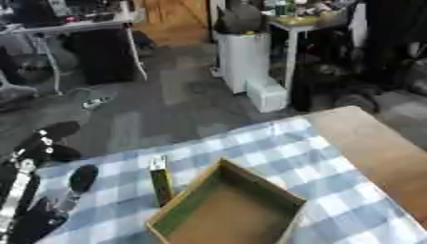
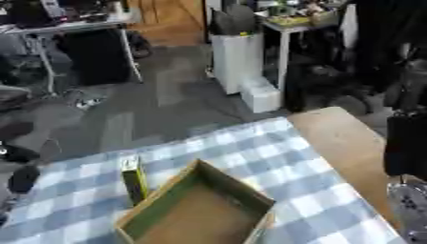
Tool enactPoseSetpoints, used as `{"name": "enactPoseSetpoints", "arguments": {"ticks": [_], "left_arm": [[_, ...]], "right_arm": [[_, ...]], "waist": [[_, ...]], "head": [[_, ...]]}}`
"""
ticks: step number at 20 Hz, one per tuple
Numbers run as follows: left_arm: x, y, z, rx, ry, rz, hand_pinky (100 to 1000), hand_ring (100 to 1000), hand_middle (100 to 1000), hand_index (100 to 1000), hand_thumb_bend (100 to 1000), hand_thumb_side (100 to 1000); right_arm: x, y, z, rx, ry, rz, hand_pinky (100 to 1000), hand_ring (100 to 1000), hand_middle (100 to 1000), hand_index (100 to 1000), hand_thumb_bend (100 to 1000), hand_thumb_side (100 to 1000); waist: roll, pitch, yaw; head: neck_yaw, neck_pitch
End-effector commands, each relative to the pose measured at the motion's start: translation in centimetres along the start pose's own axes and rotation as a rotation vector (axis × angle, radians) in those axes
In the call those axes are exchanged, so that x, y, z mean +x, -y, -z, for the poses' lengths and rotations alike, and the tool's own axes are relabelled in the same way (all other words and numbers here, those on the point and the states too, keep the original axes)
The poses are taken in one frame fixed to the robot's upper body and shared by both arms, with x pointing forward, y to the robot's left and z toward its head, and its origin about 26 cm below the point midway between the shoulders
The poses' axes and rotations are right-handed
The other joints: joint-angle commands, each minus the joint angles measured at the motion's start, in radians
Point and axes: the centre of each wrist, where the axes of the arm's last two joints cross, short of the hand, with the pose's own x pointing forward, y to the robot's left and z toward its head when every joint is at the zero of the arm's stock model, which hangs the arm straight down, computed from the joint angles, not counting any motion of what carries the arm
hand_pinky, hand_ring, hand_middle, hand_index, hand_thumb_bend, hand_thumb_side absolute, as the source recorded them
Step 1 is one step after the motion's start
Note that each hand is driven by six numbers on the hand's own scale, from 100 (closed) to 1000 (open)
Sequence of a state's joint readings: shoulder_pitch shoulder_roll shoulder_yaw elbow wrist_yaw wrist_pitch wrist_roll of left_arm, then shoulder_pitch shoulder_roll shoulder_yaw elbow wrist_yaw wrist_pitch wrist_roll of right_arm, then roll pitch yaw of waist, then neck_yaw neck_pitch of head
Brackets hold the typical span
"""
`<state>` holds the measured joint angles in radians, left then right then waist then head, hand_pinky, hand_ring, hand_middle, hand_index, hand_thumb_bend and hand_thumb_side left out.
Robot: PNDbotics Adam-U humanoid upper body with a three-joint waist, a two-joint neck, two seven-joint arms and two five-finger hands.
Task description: Pick up objects on the table and place them in the box.
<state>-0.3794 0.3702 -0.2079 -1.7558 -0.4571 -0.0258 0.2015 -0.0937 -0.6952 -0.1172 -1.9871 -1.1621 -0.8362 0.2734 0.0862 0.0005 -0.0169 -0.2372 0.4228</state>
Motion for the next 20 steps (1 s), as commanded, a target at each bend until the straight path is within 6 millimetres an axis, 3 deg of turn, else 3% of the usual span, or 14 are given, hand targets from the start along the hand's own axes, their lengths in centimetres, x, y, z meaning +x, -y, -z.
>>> {"name": "enactPoseSetpoints", "arguments": {"ticks": [1, 10, 14, 20], "left_arm": [[-0.3, -0.7, 0.6, 0.010, 0.019, 0.021, 604, 606, 811, 867, 566, 957], [-1.3, -0.6, 0.8, 0.025, -0.001, 0.033, 605, 606, 810, 867, 566, 955], [-1.6, -0.8, 1.0, 0.019, 0.000, 0.052, 607, 607, 812, 866, 567, 954], [-2.3, -1.8, 1.6, -0.045, 0.072, 0.120, 612, 624, 821, 847, 632, 851]], "right_arm": [[0.3, -0.1, 1.0, 0.102, 0.079, -0.018, 446, 409, 440, 592, 100, 972], [0.5, 0.0, 1.4, 0.092, 0.086, -0.015, 445, 410, 440, 595, 100, 973], [0.5, 0.1, 1.4, 0.088, 0.087, -0.017, 445, 410, 440, 596, 100, 973], [0.5, 0.0, 1.6, 0.088, 0.083, -0.016, 446, 410, 440, 597, 100, 974]], "waist": [[-0.004, -0.010, -0.002], [0.000, -0.012, -0.012], [0.002, -0.013, -0.014], [0.008, -0.015, -0.021]], "head": [[0.007, 0.007], [0.021, 0.026], [0.014, 0.048], [0.013, 0.066]]}}
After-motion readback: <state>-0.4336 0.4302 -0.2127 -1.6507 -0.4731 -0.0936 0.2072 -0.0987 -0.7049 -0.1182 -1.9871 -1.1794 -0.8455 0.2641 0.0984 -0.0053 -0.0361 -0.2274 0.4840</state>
